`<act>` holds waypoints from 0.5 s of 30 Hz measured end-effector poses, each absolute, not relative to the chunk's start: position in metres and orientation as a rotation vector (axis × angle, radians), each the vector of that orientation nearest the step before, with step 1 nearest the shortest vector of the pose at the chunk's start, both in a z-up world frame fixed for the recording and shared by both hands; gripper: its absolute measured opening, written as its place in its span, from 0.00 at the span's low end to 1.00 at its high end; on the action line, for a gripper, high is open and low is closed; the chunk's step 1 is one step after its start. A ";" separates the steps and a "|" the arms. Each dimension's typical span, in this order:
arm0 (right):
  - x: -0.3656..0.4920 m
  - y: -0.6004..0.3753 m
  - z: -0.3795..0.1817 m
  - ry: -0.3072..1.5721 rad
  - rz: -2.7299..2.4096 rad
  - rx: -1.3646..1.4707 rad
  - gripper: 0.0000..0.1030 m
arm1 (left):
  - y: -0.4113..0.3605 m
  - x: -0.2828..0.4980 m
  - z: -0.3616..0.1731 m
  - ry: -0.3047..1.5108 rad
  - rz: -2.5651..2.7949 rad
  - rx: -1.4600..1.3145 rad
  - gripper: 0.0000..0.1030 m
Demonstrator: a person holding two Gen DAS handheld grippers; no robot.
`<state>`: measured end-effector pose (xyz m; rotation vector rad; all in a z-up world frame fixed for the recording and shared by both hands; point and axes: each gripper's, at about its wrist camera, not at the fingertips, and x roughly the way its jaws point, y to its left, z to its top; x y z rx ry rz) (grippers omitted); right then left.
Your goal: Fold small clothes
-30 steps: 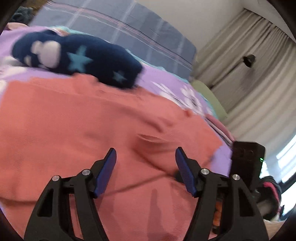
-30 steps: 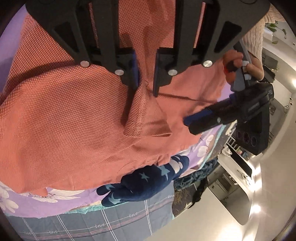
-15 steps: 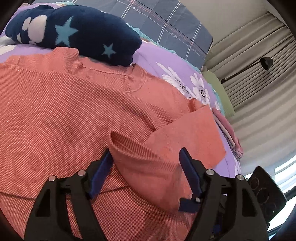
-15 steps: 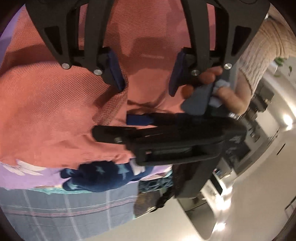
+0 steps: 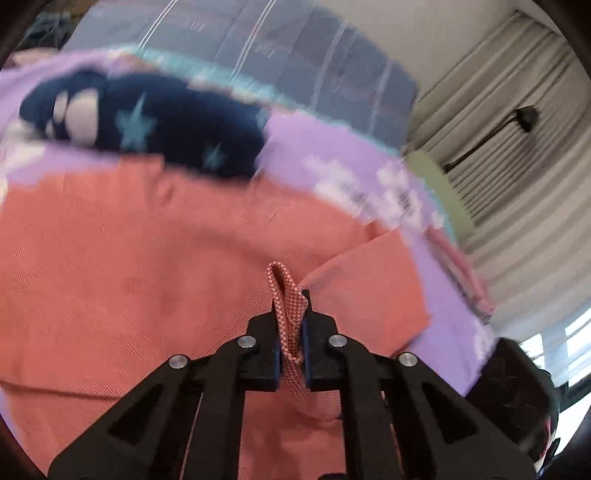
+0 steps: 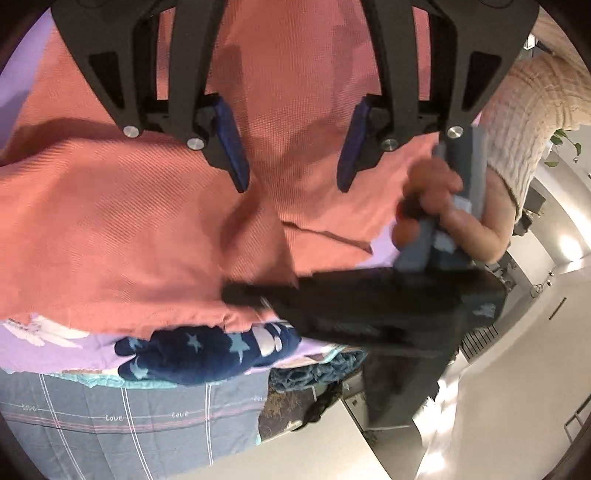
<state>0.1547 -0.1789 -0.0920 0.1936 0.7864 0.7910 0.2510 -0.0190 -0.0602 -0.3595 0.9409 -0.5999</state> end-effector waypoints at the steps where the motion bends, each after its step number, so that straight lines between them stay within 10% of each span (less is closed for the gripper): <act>1: 0.155 -0.186 -0.086 0.770 0.803 0.210 0.50 | -0.019 0.250 -0.049 0.915 -0.614 -0.352 0.08; 9: 0.185 -0.240 -0.103 0.800 0.490 0.348 0.47 | -0.021 0.252 0.046 0.732 -0.663 -0.259 0.08; 12: 0.196 -0.248 -0.123 0.899 0.336 0.360 0.19 | -0.004 0.257 0.051 0.720 -0.609 -0.236 0.08; 15: 0.195 -0.245 -0.121 0.903 0.318 0.340 0.19 | 0.032 0.259 0.037 0.739 -0.550 -0.252 0.08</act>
